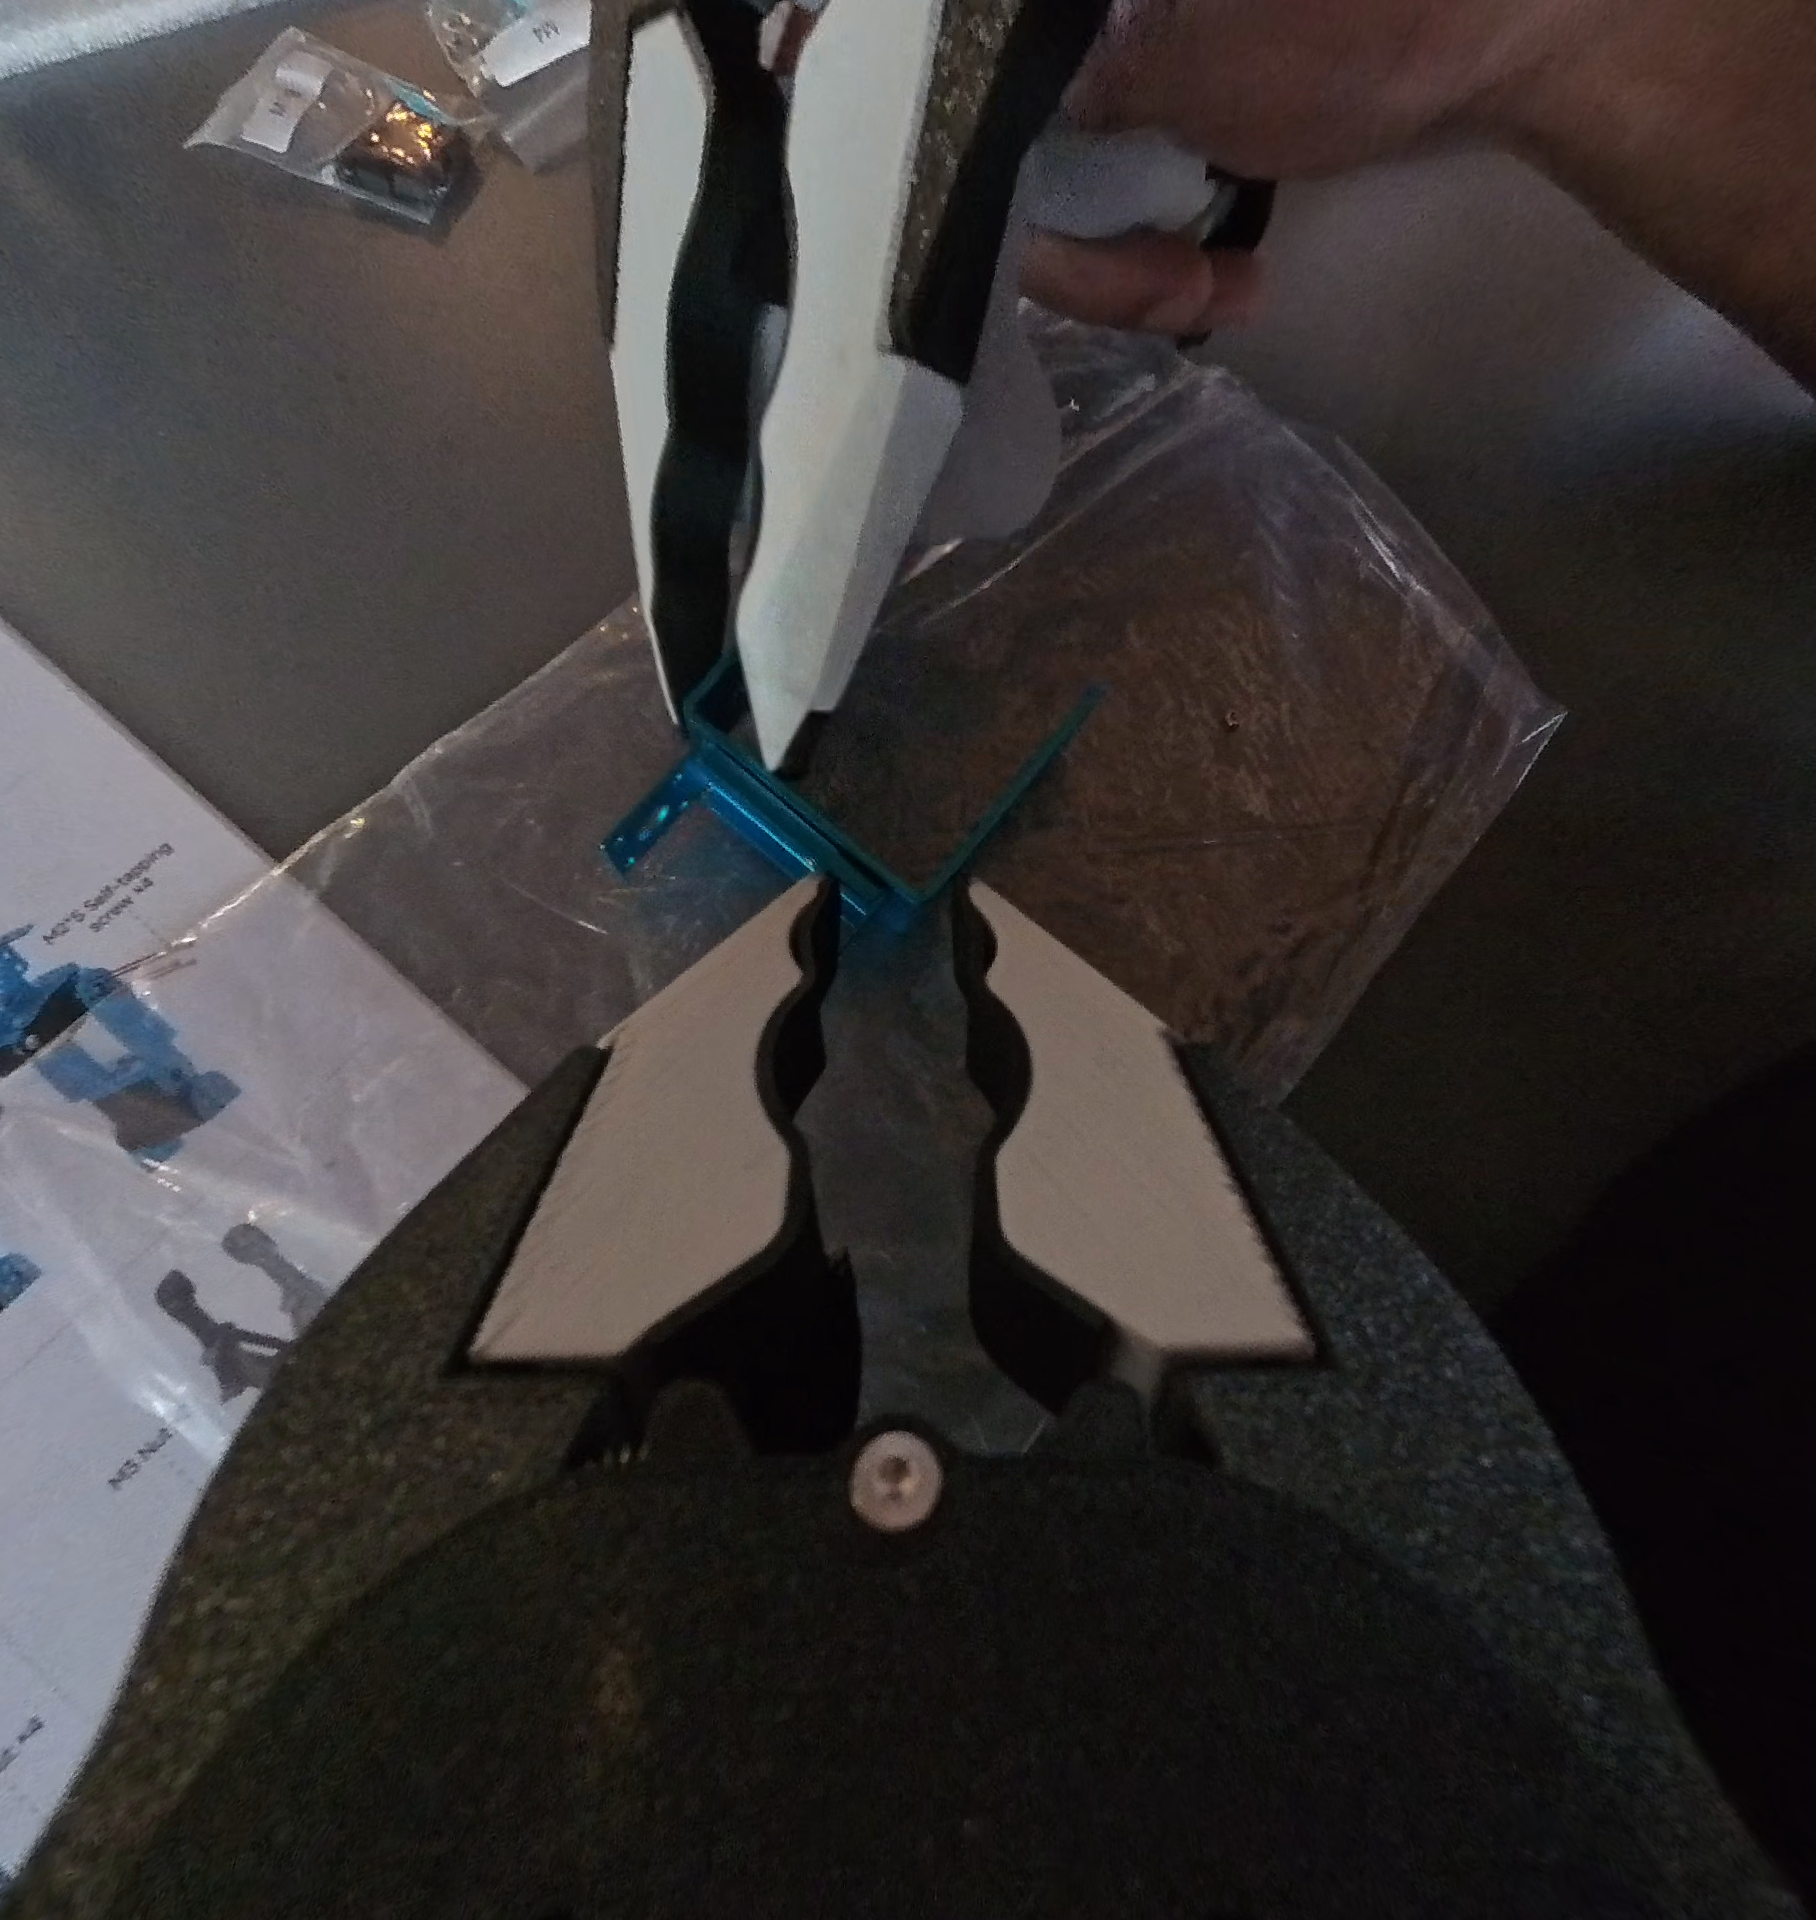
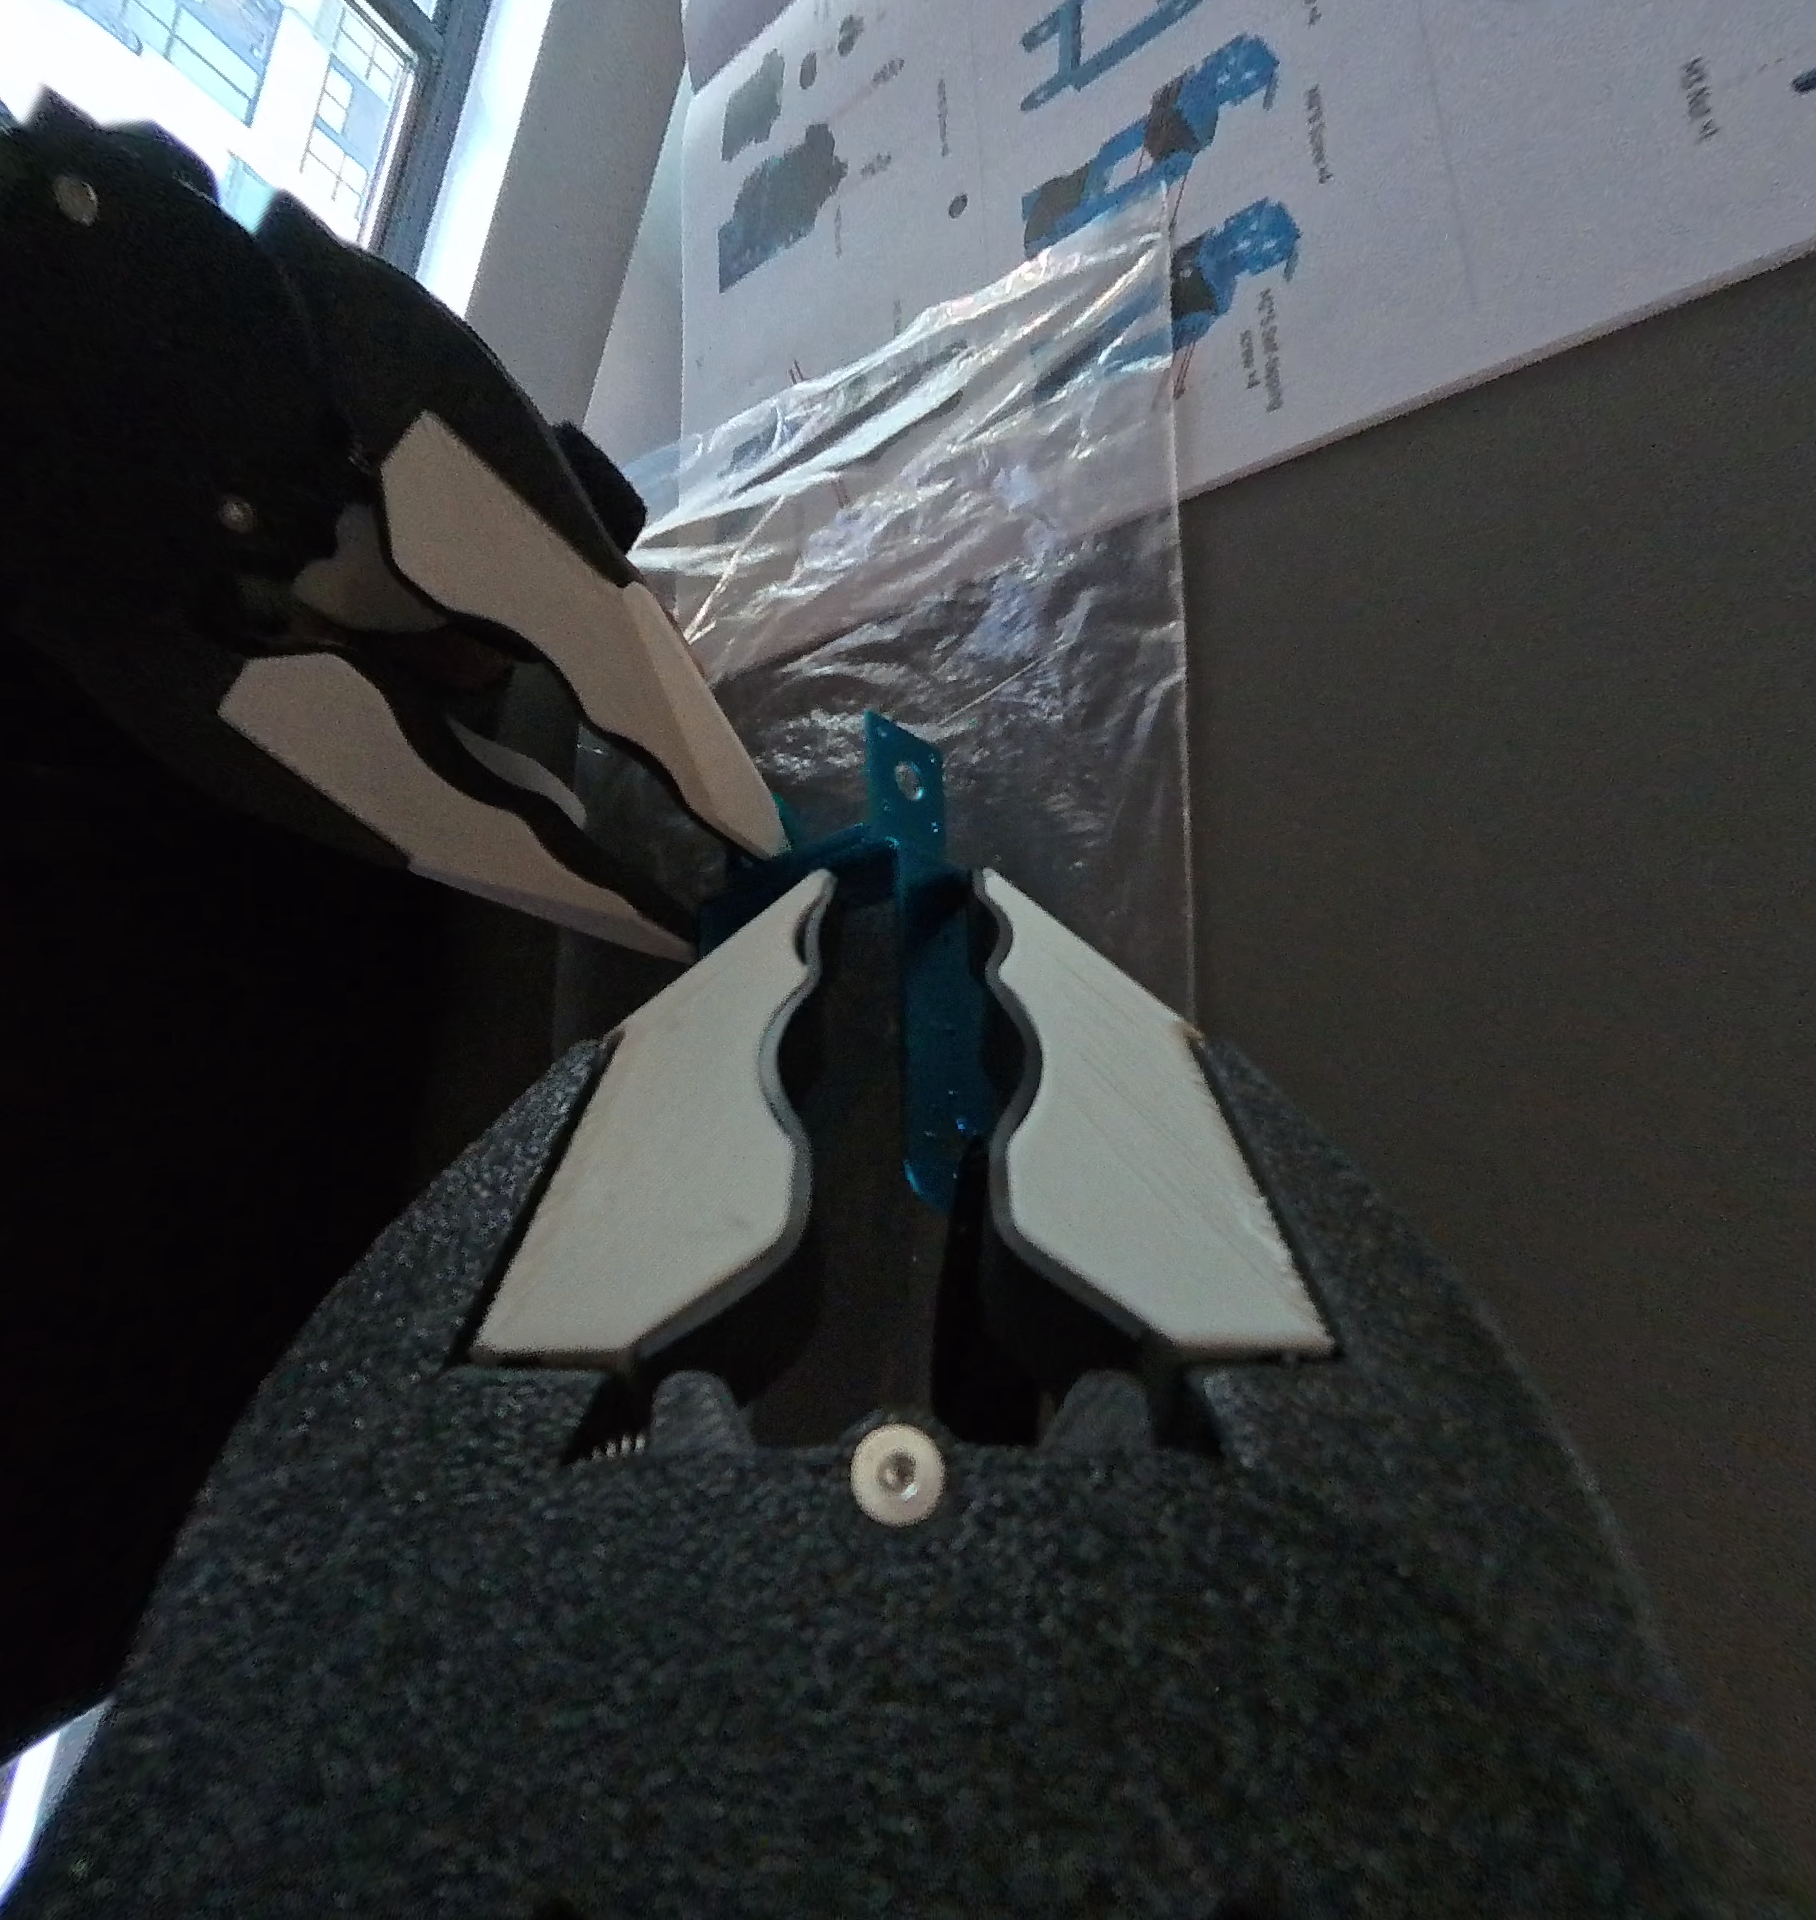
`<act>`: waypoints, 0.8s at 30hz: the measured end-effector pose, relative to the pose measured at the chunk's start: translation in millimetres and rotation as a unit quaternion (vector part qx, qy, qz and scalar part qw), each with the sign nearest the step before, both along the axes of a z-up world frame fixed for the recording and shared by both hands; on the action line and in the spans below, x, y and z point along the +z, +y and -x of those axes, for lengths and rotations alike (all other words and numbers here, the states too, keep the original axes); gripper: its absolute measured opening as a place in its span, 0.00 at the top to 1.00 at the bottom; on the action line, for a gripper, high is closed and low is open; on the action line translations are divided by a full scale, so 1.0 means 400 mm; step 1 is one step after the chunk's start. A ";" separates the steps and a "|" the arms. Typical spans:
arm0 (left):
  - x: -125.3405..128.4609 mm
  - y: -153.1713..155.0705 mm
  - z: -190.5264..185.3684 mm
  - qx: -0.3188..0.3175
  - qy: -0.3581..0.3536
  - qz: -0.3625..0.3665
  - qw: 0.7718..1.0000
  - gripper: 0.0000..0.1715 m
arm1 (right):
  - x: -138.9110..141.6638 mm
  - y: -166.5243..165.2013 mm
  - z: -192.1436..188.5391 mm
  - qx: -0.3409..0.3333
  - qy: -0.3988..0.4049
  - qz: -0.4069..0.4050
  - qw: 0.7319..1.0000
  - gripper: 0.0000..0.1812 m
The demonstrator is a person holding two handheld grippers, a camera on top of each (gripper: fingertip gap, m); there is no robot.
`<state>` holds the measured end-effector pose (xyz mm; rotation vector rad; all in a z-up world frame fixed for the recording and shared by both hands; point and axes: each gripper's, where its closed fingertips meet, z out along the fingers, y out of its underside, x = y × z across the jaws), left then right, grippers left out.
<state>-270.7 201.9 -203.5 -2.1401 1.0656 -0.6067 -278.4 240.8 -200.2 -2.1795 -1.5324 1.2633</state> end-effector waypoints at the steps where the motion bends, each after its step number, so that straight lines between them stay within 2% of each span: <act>1: 0.000 0.000 0.000 0.000 0.000 0.000 1.000 0.88 | 0.005 0.003 0.001 -0.003 0.005 0.004 1.000 0.87; 3: -0.001 0.001 0.000 0.000 0.002 -0.001 1.000 0.88 | 0.004 0.001 -0.002 -0.004 0.005 0.013 1.000 0.86; 6: -0.001 -0.005 -0.005 -0.006 0.001 0.004 1.000 0.89 | -0.011 -0.023 -0.005 0.020 -0.008 0.007 1.000 0.80; 12: -0.001 -0.007 -0.005 -0.008 0.002 0.006 1.000 0.89 | -0.019 -0.012 -0.007 0.016 -0.027 -0.014 0.999 0.85; 15: -0.001 -0.008 -0.006 -0.009 0.001 0.007 1.000 0.89 | -0.015 -0.013 -0.008 0.012 -0.017 0.020 1.000 0.86; 17: -0.001 -0.011 -0.008 -0.012 -0.001 0.008 1.000 0.89 | -0.021 -0.007 -0.011 0.005 -0.013 0.039 0.999 0.90; 20: -0.001 -0.011 -0.008 -0.013 0.001 0.006 1.000 0.89 | -0.015 -0.012 -0.011 0.007 -0.001 0.064 0.998 0.87; 22: -0.001 -0.013 -0.009 -0.014 -0.001 0.010 1.000 0.89 | -0.012 -0.021 -0.012 0.017 -0.004 0.046 0.999 0.83; 24: -0.001 -0.015 -0.010 -0.015 -0.004 0.013 1.000 0.89 | -0.018 -0.019 -0.014 0.019 -0.020 0.018 0.999 0.84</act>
